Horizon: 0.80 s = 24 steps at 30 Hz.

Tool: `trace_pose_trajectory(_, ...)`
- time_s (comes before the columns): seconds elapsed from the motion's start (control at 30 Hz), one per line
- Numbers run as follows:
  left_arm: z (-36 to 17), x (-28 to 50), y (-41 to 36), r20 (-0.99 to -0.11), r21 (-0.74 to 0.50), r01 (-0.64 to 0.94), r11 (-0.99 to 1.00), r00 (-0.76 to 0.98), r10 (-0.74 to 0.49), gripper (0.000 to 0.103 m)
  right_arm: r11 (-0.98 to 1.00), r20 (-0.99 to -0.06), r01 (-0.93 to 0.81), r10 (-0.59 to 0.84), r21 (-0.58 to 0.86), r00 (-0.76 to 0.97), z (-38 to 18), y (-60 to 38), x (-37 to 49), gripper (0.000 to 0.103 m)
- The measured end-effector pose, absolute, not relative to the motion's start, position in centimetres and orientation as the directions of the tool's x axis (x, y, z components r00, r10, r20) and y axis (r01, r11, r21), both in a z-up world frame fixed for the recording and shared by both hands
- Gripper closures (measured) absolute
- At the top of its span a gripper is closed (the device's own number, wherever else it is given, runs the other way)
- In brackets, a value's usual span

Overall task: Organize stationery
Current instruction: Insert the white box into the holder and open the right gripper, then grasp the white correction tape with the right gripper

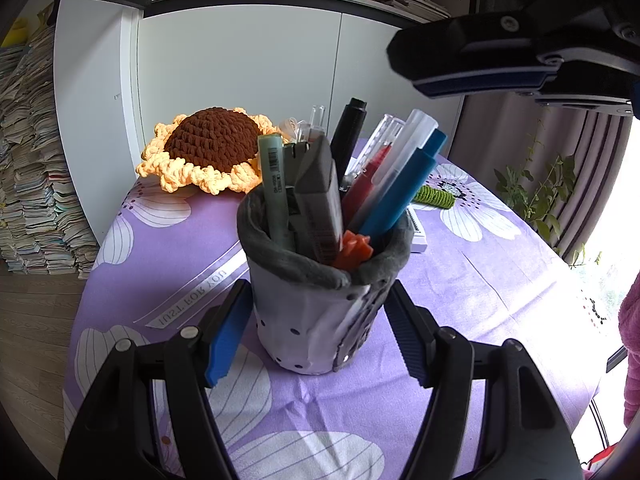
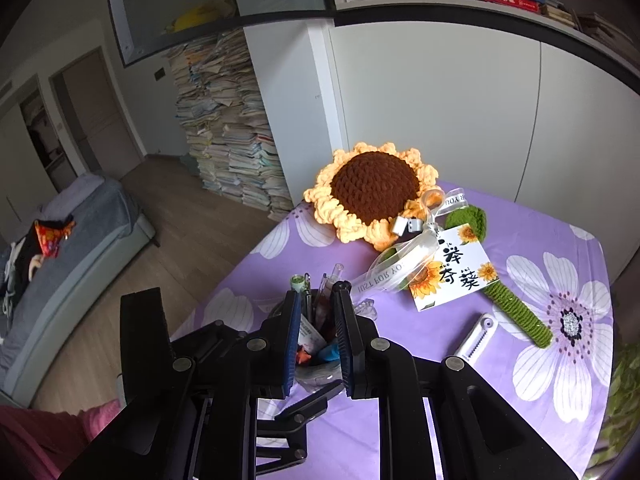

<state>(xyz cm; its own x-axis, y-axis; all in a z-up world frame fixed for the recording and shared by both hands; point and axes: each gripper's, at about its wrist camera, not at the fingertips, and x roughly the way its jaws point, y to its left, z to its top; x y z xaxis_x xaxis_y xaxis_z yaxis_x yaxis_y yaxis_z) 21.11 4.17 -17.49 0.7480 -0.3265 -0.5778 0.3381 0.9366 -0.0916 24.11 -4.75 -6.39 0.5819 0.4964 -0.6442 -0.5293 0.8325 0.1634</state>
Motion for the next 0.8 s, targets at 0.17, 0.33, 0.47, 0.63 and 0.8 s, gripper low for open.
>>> trace_pose_trajectory(0.17, -17.5, 21.1, 4.2, -0.579, -0.092, 0.338, 0.937, 0.748, -0.326, 0.036, 0.864, -0.606, -0.456, 0.483, 0.214, 0.631, -5.8, -8.1, 23.5, 0.085)
trace_pose_trajectory(0.33, -17.5, 21.1, 4.2, -0.579, -0.092, 0.337, 0.937, 0.747, -0.326, 0.036, 0.912, -0.655, -0.319, 0.407, 0.258, 0.637, -7.8, -11.9, 24.5, 0.085)
trace_pose_trajectory(0.47, -17.5, 21.2, 4.2, -0.581, -0.093, 0.337, 0.937, 0.746, -0.325, 0.036, 0.944, -0.732, -0.174, 0.326, 0.279, 0.598, -10.6, -14.6, 26.4, 0.085)
trace_pose_trajectory(0.63, -17.5, 21.2, 4.2, -0.581, -0.093, 0.337, 0.937, 0.746, -0.326, 0.035, 0.945, -0.787, -0.051, 0.298, 0.323, 0.541, -13.6, -17.1, 28.3, 0.085)
trace_pose_trajectory(0.8, -17.5, 21.2, 4.2, -0.581, -0.093, 0.337, 0.937, 0.746, -0.325, 0.035, 0.935, -0.777, -0.085, 0.333, 0.343, 0.535, -14.1, -16.7, 28.0, 0.085)
